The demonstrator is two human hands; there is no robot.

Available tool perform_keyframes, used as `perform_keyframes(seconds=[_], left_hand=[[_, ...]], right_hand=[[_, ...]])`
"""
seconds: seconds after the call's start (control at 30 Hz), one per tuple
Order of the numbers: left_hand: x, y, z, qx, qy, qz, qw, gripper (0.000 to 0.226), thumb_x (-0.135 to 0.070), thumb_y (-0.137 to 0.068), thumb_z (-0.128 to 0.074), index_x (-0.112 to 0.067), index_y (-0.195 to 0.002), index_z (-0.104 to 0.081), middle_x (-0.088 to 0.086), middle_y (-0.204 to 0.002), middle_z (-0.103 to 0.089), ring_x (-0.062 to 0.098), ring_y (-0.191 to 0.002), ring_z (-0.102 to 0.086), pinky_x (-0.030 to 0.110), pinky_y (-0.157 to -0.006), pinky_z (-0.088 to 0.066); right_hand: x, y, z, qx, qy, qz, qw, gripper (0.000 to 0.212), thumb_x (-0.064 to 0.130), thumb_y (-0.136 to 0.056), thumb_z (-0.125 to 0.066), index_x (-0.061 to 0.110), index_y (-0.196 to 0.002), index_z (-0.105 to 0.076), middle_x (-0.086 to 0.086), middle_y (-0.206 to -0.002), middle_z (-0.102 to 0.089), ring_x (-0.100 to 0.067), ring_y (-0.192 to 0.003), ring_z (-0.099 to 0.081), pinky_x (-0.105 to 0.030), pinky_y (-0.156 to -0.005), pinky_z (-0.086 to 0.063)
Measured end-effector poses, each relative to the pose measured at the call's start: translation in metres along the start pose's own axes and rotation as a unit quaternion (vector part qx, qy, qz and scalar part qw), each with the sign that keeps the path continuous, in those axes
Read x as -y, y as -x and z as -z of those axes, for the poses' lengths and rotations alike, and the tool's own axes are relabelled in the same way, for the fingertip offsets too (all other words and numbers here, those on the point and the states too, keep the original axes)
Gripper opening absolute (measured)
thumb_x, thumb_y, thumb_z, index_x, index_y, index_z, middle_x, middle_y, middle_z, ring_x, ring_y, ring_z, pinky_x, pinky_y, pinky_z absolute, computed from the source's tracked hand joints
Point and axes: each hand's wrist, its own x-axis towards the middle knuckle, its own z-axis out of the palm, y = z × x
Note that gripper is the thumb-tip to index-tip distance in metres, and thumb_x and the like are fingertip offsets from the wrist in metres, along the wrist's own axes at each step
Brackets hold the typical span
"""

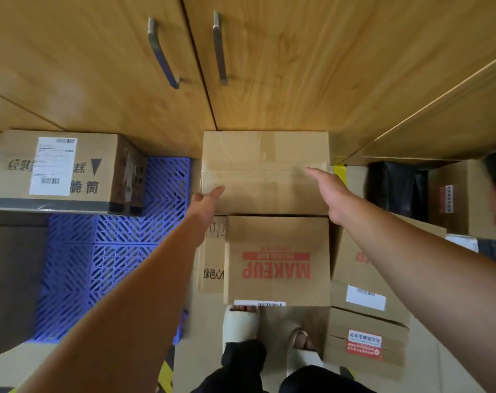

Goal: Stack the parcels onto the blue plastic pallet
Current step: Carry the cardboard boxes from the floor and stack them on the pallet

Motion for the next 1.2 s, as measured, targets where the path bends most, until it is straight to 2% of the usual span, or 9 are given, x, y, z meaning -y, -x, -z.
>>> perform_keyframes(seconds=[0.17,0.23,0.4,0.5,0.67,0.8,0.9,1.0,1.2], left_hand=[[-0.016,0.066,0.033,0.001,0.044,-0.019,0.999,0.082,-0.070,-0.070,-0.063,-0.019,-0.132,-0.046,0.003,-0.136,-0.051,0.027,-0.124,-0.050,0.052,-0.109,-0.037],[-0.033,0.112,0.049,0.001,0.051,-0.034,0.998,0.060,-0.062,-0.081,-0.061,-0.021,-0.122,-0.048,0.002,-0.129,-0.053,0.025,-0.115,-0.051,0.048,-0.107,-0.038],[-0.088,0.284,0.110,0.026,0.112,-0.047,0.992,0.041,-0.048,-0.095,-0.054,-0.025,-0.128,-0.048,-0.005,-0.119,-0.054,0.010,-0.096,-0.055,0.033,-0.088,-0.035],[-0.105,0.380,0.144,0.059,0.137,-0.040,0.988,0.049,-0.051,-0.094,-0.052,-0.028,-0.137,-0.046,-0.007,-0.134,-0.052,0.013,-0.122,-0.049,0.034,-0.095,-0.030],[-0.098,0.490,0.182,0.097,0.153,-0.106,0.978,0.060,-0.061,-0.089,-0.047,-0.032,-0.141,-0.049,-0.010,-0.137,-0.056,0.013,-0.130,-0.047,0.045,-0.116,-0.022],[-0.082,0.555,0.190,0.067,0.230,-0.174,0.955,0.030,-0.039,-0.098,-0.043,-0.023,-0.103,-0.068,-0.005,-0.105,-0.064,0.020,-0.113,-0.054,0.054,-0.115,-0.022],[-0.068,0.597,0.192,0.043,0.277,-0.213,0.936,0.029,-0.031,-0.101,-0.041,-0.015,-0.110,-0.064,0.005,-0.112,-0.065,0.021,-0.103,-0.050,0.050,-0.108,-0.035],[-0.044,0.633,0.190,0.051,0.257,-0.251,0.932,0.040,-0.033,-0.097,-0.045,-0.023,-0.133,-0.059,-0.003,-0.138,-0.059,0.021,-0.123,-0.053,0.052,-0.108,-0.035],[0.015,0.721,0.169,0.073,0.197,-0.322,0.923,0.048,-0.011,-0.084,-0.041,-0.043,-0.116,-0.058,-0.033,-0.103,-0.069,0.013,-0.095,-0.059,0.033,-0.070,-0.046]], right_hand=[[0.017,0.083,0.027,-0.020,0.005,0.042,0.999,0.098,0.072,-0.066,-0.062,0.025,-0.148,-0.036,-0.006,-0.147,-0.047,-0.030,-0.129,-0.048,-0.052,-0.108,-0.037],[0.032,0.133,0.043,-0.012,-0.001,0.061,0.998,0.096,0.067,-0.074,-0.062,0.025,-0.154,-0.028,-0.006,-0.154,-0.040,-0.030,-0.135,-0.043,-0.053,-0.112,-0.034],[0.084,0.306,0.097,0.001,-0.055,0.081,0.995,0.109,0.072,-0.051,-0.069,0.039,-0.150,-0.034,0.001,-0.148,-0.048,-0.028,-0.129,-0.051,-0.057,-0.107,-0.040],[0.105,0.404,0.128,0.005,-0.089,0.114,0.989,0.099,0.064,-0.060,-0.072,0.040,-0.149,-0.037,0.005,-0.143,-0.053,-0.021,-0.125,-0.054,-0.049,-0.107,-0.042],[0.103,0.523,0.173,0.018,-0.124,0.166,0.978,0.084,0.063,-0.071,-0.068,0.042,-0.147,-0.039,0.006,-0.147,-0.050,-0.020,-0.132,-0.048,-0.044,-0.103,-0.041],[0.080,0.589,0.198,0.022,-0.168,0.189,0.967,0.046,0.062,-0.089,-0.055,0.035,-0.125,-0.060,0.008,-0.122,-0.066,-0.013,-0.110,-0.060,-0.032,-0.080,-0.045],[0.052,0.609,0.219,0.011,-0.193,0.210,0.958,0.065,0.066,-0.084,-0.060,0.028,-0.136,-0.056,0.004,-0.129,-0.064,-0.017,-0.117,-0.058,-0.038,-0.096,-0.046],[0.020,0.629,0.236,0.038,-0.215,0.241,0.945,0.053,0.059,-0.090,-0.057,0.025,-0.131,-0.063,0.002,-0.123,-0.068,-0.016,-0.110,-0.062,-0.033,-0.081,-0.048],[-0.061,0.653,0.261,0.113,-0.180,0.273,0.938,0.103,0.076,-0.050,-0.078,0.039,-0.142,-0.050,0.008,-0.141,-0.057,-0.022,-0.134,-0.048,-0.052,-0.113,-0.033]])
